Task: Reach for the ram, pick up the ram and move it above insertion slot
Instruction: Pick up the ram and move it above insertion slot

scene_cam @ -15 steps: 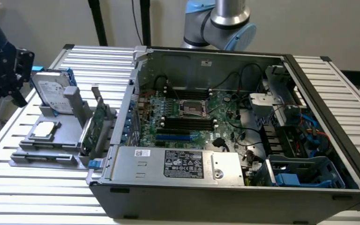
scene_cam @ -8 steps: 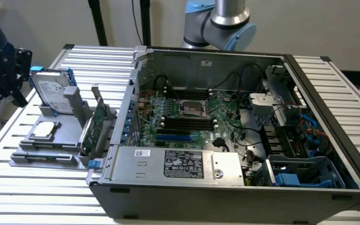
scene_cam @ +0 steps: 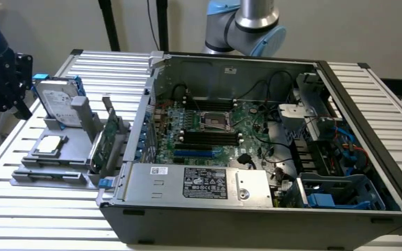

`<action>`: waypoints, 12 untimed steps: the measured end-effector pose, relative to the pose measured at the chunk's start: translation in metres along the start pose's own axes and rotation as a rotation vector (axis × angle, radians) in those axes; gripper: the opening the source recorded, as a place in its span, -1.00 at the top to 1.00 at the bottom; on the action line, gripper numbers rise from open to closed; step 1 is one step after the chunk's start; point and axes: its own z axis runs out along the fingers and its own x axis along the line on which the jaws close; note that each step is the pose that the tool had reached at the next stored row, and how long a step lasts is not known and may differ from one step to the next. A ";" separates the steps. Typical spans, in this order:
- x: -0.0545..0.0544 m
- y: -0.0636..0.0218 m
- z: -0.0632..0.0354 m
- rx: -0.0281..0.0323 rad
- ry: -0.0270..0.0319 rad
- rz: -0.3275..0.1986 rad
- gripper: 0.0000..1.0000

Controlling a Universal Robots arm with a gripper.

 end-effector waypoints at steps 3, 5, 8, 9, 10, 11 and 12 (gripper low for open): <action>0.000 0.0001 0.0000 0.0024 -0.0001 -0.040 0.79; 0.000 0.0002 0.0000 0.0038 -0.0001 -0.065 0.79; 0.001 0.0004 0.0000 0.0050 -0.0001 -0.101 0.79; 0.001 0.0005 0.0001 0.0052 0.0000 -0.113 0.79; 0.001 0.0007 0.0001 0.0055 0.0000 -0.124 0.79; 0.001 0.0011 0.0001 0.0057 0.0000 -0.134 0.79; 0.001 0.0018 0.0001 0.0059 0.0001 -0.143 0.79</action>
